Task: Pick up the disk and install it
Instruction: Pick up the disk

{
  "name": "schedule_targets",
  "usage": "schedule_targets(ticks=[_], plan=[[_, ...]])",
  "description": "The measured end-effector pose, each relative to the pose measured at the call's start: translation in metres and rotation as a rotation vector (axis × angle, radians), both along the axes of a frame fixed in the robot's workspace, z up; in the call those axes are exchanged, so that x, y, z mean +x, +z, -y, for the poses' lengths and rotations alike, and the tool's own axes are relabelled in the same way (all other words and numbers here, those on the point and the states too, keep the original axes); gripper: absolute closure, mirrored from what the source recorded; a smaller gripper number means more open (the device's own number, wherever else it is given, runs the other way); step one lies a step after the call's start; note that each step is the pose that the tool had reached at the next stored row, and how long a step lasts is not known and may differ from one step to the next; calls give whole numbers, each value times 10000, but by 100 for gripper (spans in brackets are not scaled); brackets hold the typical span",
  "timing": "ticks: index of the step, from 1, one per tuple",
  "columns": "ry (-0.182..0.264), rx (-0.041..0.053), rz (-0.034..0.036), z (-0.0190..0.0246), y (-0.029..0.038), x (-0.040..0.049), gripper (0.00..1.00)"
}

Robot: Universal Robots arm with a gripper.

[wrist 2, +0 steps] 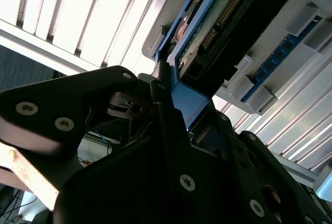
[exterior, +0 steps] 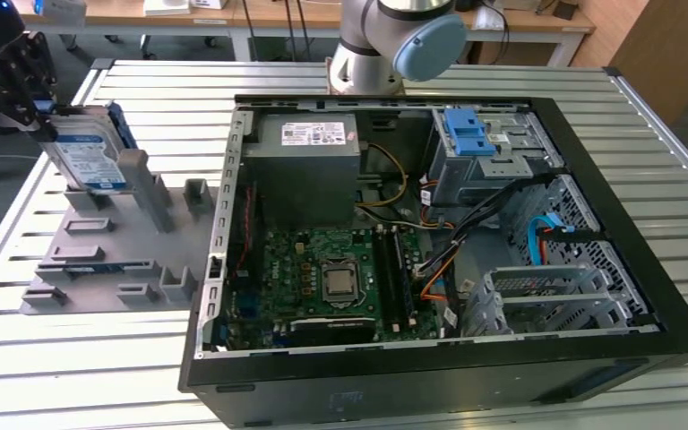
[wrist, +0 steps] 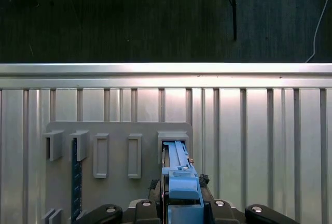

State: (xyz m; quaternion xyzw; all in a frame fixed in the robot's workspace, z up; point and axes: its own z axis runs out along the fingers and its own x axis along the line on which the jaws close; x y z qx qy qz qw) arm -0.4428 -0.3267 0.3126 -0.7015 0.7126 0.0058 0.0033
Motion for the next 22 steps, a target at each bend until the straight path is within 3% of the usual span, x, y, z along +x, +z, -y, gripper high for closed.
schedule_targets(ticks=[7,22], plan=[[0,1,1,0,46,0,64],[0,4,2,0,81,0,64]])
